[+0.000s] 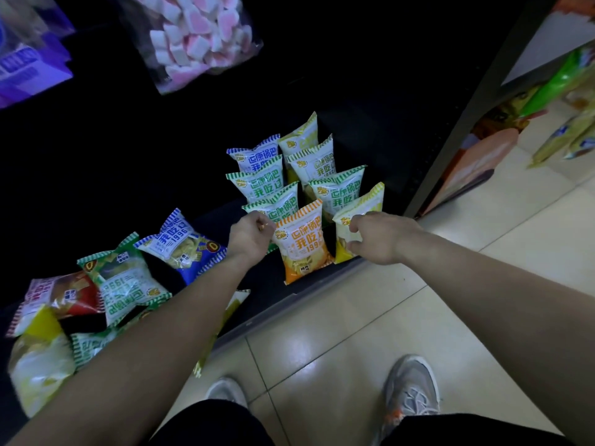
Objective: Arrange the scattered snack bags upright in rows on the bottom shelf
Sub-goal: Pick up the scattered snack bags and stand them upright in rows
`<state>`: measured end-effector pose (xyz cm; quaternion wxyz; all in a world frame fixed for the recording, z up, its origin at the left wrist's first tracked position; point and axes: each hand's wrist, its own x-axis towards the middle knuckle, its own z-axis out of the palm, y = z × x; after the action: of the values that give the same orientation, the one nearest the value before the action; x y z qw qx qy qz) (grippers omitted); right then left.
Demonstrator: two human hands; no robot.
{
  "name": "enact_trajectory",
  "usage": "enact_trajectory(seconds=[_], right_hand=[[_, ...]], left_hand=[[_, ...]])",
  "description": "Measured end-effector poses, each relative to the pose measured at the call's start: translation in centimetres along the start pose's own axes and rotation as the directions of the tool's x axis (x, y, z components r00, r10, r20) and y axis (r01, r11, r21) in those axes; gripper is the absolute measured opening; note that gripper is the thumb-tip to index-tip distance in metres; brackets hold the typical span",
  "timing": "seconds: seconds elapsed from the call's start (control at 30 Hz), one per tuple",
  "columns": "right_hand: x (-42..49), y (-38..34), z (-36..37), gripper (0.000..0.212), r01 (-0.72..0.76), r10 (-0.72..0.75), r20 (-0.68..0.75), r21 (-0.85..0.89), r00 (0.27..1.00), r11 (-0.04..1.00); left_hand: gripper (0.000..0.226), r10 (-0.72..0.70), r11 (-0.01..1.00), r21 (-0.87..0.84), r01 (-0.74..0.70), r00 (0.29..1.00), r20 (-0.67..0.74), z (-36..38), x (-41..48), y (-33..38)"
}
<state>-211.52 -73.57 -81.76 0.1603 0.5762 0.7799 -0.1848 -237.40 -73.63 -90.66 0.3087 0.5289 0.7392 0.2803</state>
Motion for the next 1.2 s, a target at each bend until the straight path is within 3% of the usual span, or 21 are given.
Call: enact_trajectory(seconds=[0.17, 0.3, 0.57, 0.7, 0.83, 0.97, 1.1, 1.2], right_hand=[[-0.5, -0.3, 0.0, 0.049, 0.007, -0.007, -0.009, -0.002, 1.000, 1.000], [-0.9, -0.9, -0.7, 0.049, 0.013, -0.013, -0.031, 0.011, 0.999, 1.000], [-0.9, -8.0, -3.1, 0.049, 0.142, -0.129, -0.128, 0.094, 0.983, 0.985], [0.0, -13.2, -2.2, 0.050, 0.251, -0.251, -0.077, -0.017, 0.965, 0.968], [2.2, -19.4, 2.1, 0.065, 0.362, -0.359, 0.095, -0.027, 0.929, 0.932], [5.0, -22.9, 9.0, 0.085, 0.305, -0.298, 0.247, 0.013, 0.922, 0.952], [7.4, -23.6, 13.4, 0.079, 0.085, -0.127, 0.283, 0.157, 0.951, 0.984], [8.7, -23.4, 14.7, 0.081, 0.026, -0.125, 0.310, 0.303, 0.942, 0.953]], left_hand=[[0.009, 0.020, 1.000, -0.012, -0.020, 0.999, 0.033, -0.1, -0.8, 0.0], [0.038, -0.010, 1.000, 0.008, 0.010, 0.998, 0.060, -1.5, -1.7, 0.4], [0.044, -0.045, 0.985, 0.170, 0.033, 0.997, 0.068, -11.9, -8.0, -2.8], [0.046, -0.077, 0.961, 0.270, 0.054, 0.994, 0.075, -16.2, -10.3, -6.8], [0.057, -0.164, 0.928, 0.359, 0.101, 0.975, 0.151, -18.1, -11.7, -12.5], [0.064, -0.183, 0.905, 0.420, 0.061, 0.949, 0.258, -16.5, -12.0, -16.4], [0.073, -0.269, 0.895, 0.423, 0.139, 0.926, 0.265, -14.0, -11.9, -18.4], [0.072, -0.316, 0.872, 0.457, 0.175, 0.914, 0.253, -12.9, -11.7, -18.9]])
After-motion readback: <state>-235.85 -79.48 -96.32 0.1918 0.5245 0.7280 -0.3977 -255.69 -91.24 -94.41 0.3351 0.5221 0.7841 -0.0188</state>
